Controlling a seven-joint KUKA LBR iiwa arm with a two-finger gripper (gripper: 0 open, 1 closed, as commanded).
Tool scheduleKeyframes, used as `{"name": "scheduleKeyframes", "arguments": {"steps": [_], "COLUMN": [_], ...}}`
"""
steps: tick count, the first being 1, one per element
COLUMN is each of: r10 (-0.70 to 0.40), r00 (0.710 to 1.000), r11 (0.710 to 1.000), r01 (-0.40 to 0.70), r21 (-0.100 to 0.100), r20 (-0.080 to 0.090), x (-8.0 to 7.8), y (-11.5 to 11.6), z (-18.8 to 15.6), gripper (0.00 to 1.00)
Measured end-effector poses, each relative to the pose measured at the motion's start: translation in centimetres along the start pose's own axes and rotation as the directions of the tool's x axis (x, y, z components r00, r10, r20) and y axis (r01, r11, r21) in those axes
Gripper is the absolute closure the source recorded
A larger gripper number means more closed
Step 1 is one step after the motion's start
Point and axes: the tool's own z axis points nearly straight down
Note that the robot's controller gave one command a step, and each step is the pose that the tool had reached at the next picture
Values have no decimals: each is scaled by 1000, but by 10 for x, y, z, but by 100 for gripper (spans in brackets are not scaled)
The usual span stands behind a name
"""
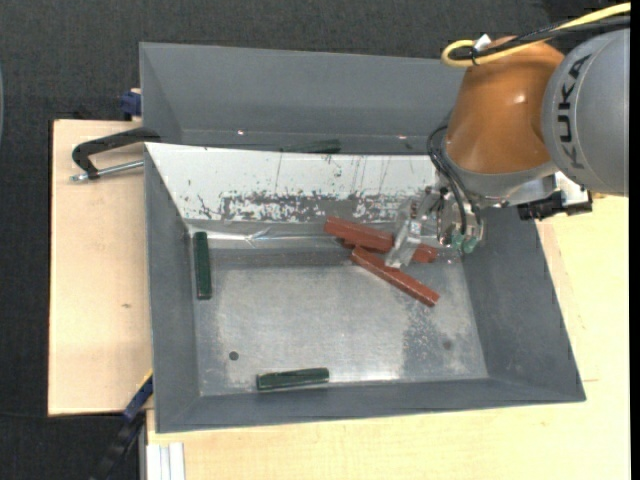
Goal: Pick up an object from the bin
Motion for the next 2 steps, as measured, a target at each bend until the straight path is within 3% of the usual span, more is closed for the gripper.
{"name": "scheduleKeyframes", "arguments": {"steps": [1, 2], "r10": [0, -171], "r00": [1000, 985], "r11": [1000, 985], "r01": [0, 171], "r21": [0, 0], "r20": [0, -8], "x": [0, -2], "y": [0, -10], "z": [0, -33], "gripper": [100, 100]}}
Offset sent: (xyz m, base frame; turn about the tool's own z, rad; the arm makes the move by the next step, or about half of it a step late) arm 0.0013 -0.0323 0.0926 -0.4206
